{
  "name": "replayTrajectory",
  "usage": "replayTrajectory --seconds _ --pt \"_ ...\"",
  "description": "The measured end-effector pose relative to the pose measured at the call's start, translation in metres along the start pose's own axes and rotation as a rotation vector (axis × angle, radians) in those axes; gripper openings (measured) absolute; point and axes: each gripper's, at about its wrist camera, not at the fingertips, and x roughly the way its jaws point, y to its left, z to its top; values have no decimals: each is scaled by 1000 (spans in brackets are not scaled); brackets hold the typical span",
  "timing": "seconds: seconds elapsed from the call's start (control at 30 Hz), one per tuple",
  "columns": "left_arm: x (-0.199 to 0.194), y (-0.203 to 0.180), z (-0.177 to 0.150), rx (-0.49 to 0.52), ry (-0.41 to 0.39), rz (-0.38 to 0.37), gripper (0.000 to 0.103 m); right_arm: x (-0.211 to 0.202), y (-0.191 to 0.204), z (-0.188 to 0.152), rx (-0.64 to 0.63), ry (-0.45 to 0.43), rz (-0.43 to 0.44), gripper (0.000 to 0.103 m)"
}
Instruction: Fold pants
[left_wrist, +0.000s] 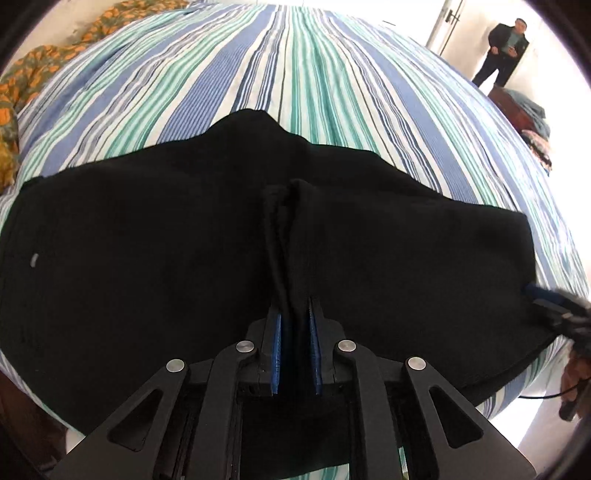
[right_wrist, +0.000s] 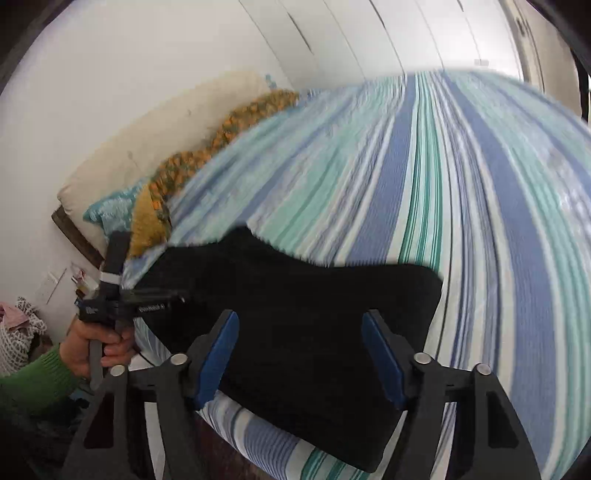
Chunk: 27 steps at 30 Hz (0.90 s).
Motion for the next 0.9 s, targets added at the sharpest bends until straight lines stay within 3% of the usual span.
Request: replayTrajectory --seconds 0.03,0.07,0.2,0.3,0.4,0.47,0.53,0.63,0.77,0.8,0.87,0.9 --pt "1 2 0 -14 -4 -8 14 31 -12 -11 18 135 -62 46" --pt "-1 2 0 -28 -8 -18 14 48 -19 -22 7 199 -95 45" --pt "4 6 5 -36 -16 -33 16 16 -4 2 0 123 -118 41" --pt "5 9 4 -39 -23 -33 18 4 15 35 -85 47 -122 41" --pt "5 9 3 -44 -23 -41 22 40 -1 49 -70 102 -172 41" --pt "7 9 4 -50 -17 -48 22 80 -35 38 21 227 -225 38" --pt "7 13 4 -49 -17 -51 24 78 -39 38 46 193 -206 37" --pt "4 13 5 -56 -23 -63 27 37 -15 43 21 106 -203 37" --pt "-12 19 -4 -89 -31 -88 35 -11 24 17 -23 2 -131 44" --pt "-19 24 -6 -107 -38 -106 37 -9 26 3 -4 9 -115 48" --pt "-34 38 -10 -142 -56 -131 51 15 17 -29 46 112 -122 50" --pt "-43 47 -11 -156 -69 -109 54 26 8 -43 75 146 -132 50"
